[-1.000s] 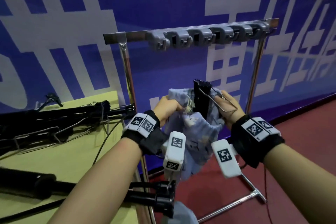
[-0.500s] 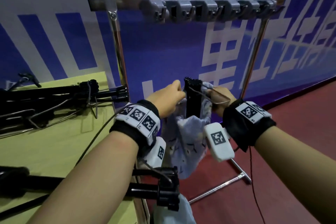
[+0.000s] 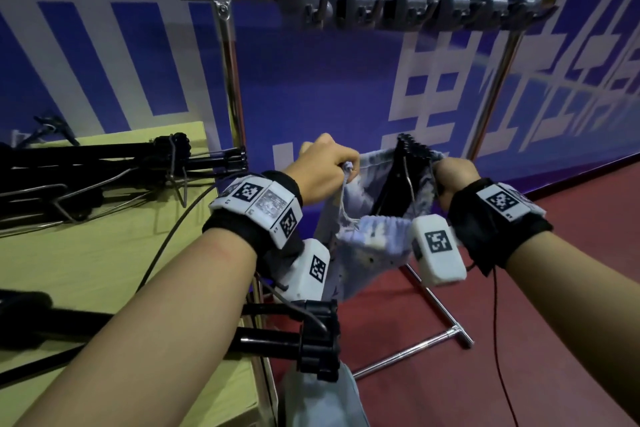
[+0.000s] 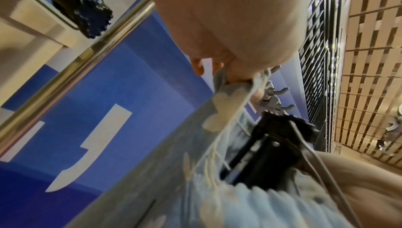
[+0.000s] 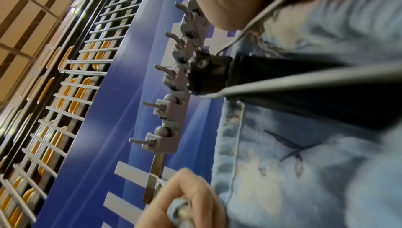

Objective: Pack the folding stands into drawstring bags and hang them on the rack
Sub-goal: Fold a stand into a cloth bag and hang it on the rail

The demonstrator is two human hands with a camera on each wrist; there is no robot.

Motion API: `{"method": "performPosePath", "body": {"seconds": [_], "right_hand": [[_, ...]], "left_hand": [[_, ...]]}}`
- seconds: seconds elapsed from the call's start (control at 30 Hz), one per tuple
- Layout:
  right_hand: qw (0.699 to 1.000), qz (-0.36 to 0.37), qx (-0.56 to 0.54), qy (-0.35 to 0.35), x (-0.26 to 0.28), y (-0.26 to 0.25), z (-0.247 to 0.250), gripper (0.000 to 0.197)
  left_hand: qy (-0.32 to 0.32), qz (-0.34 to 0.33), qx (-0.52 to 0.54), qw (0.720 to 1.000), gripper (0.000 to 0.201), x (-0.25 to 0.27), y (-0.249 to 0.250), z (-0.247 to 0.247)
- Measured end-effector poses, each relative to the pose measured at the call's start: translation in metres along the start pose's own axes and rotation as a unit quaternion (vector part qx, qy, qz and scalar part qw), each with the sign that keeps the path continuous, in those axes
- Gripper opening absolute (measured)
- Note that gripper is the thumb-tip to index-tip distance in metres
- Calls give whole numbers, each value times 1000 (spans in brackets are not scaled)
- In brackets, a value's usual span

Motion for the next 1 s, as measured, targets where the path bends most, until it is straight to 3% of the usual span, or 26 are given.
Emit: {"method": "performPosePath", "body": {"seconds": [0.07,0.13,0.27,0.4,0.5,0.63,0.73,0.87,1.0], "right_hand": [[1000,12,-4,-14,-3,1,5,41],[995,54,83,-11,1,-1,9,42],[968,61,245,-18,6,-10,9,48],[952,76,297,-29,5,-21,12,40],[949,78,301,-54,6,-28,14,41],[960,96,252,-72,4,-33,25,35],[974,75,202,-71,0,-35,37,13],[983,51,167,-62,-4,-41,46,31],[998,-11,19,-65,-5,-43,37,39]], "left_hand": [[14,6,-39,999,35,-1,-5,2],[14,-12,-129,991,32,-1,-5,3],[-26,-48,-351,935,24,-3,0,-5],[-65,-65,-403,911,25,-4,2,-9],[-114,-56,-376,918,25,-10,-3,-2],[-186,-36,-247,950,19,-31,2,18],[-155,-25,-161,974,21,-51,6,33],[-120,33,-44,991,35,-69,-1,28],[-93,71,78,990,32,-74,-5,9]]}}
Point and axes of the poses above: each hand's wrist, its own x-axis away from the middle knuckle, its own z-axis out of the back of the hand, y = z × x, the point moved 4 cm from there along -x, towards the middle knuckle, and after that the axes turned 5 degrees about -x, right-handed, at the moved point
